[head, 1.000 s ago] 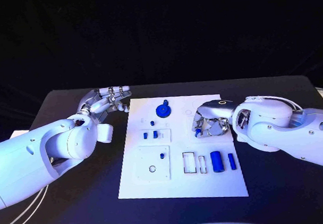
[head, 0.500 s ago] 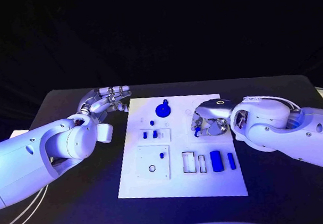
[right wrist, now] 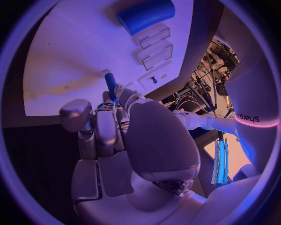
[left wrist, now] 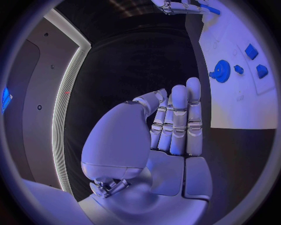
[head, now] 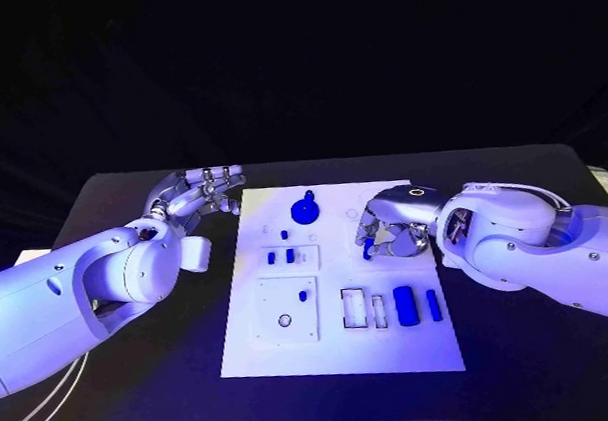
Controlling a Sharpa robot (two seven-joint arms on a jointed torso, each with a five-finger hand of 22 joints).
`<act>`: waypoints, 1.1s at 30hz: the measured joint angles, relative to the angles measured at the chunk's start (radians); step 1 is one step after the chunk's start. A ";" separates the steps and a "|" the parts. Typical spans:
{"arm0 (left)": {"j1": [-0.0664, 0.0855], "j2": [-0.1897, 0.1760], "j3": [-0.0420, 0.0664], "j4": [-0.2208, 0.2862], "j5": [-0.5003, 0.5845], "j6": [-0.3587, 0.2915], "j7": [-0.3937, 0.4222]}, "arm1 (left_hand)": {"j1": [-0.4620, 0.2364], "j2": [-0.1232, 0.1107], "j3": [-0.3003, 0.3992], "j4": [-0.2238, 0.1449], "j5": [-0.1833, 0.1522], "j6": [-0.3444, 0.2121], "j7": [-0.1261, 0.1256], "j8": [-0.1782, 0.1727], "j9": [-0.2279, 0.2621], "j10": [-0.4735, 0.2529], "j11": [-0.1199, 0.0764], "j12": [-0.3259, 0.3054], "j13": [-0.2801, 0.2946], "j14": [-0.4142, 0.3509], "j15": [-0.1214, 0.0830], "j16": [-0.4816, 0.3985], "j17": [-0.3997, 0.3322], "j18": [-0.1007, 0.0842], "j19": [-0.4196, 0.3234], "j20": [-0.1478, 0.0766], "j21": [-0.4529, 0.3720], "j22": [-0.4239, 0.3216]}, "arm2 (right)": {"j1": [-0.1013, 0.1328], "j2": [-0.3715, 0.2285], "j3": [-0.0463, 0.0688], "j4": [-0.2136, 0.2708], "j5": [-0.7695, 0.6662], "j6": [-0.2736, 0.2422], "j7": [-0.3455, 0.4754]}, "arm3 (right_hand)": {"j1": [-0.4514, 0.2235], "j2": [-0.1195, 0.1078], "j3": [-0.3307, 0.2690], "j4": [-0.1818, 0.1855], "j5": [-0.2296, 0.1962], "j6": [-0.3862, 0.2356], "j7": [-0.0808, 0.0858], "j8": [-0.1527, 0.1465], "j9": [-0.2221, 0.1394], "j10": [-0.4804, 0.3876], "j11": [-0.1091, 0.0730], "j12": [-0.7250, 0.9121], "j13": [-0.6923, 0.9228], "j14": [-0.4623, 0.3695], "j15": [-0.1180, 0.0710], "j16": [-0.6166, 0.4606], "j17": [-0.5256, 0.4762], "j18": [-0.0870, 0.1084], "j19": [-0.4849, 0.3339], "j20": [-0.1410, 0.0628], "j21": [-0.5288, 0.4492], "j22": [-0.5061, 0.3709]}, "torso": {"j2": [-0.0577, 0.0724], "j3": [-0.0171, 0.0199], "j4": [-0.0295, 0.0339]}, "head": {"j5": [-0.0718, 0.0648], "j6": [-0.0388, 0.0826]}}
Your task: Assemble the parts on the task board
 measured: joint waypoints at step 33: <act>-0.001 0.025 0.000 -0.010 0.000 0.013 -0.011 | 0.000 0.000 0.000 0.000 0.000 0.000 0.000 0.004 0.000 0.000 0.000 0.000 0.000 0.000 0.000 0.000 -0.001 0.000 0.000 0.000 0.000 0.000 | -0.106 0.239 -0.025 0.051 0.034 -0.038 0.055 | -0.021 -0.021 0.043 -0.026 0.006 0.000 0.000 -0.004 0.000 0.004 0.004 -0.018 0.002 0.000 0.000 0.004 0.004 0.000 0.000 0.000 0.006 0.006 | 0.000 -0.0012 0.0012 | 0.058 -0.020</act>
